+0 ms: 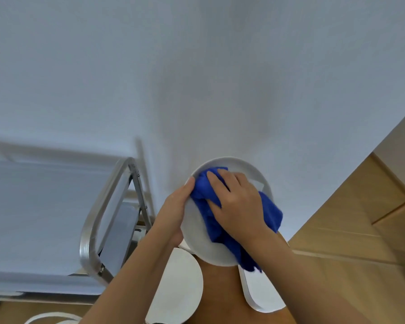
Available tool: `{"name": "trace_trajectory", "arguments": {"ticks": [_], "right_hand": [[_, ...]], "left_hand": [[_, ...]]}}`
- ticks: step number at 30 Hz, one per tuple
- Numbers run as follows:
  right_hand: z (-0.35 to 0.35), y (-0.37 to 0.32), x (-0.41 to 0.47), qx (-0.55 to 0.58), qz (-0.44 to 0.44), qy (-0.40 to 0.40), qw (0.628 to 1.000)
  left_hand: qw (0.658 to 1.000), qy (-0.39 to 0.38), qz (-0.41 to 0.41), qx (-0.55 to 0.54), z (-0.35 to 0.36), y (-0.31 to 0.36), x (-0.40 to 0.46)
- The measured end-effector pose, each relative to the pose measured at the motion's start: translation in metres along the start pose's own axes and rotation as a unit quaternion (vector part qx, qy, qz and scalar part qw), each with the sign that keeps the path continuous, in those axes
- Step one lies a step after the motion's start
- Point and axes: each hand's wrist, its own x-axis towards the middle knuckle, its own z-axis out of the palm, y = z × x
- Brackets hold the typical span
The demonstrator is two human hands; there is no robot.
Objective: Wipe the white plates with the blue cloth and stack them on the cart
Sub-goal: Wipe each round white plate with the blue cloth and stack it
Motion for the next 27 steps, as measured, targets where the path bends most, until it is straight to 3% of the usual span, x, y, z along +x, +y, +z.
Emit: {"name": "trace_trajectory", "arguments": {"ticks": [4,10,20,27], "right_hand": [[0.008,0.02,0.012,-0.05,-0.058,0.069,0.995],[0.007,0.036,0.01,-0.04,0.048,0.059,0.996],[0.01,0.017,-0.057,0.141,0.235,-0.1,0.956],[-0.007,0.004,-0.072,0.229,0.169,-0.255,0.924]], "left_hand": [[0.999,-0.011,0.04,-0.019,-0.001,0.004,-0.006],[0.994,-0.033,0.067,-0.075,-0.003,0.005,-0.009],[0.993,0.021,0.037,-0.114,-0.004,0.001,-0.002],[0.992,0.031,0.009,-0.12,-0.003,-0.004,-0.001]]}}
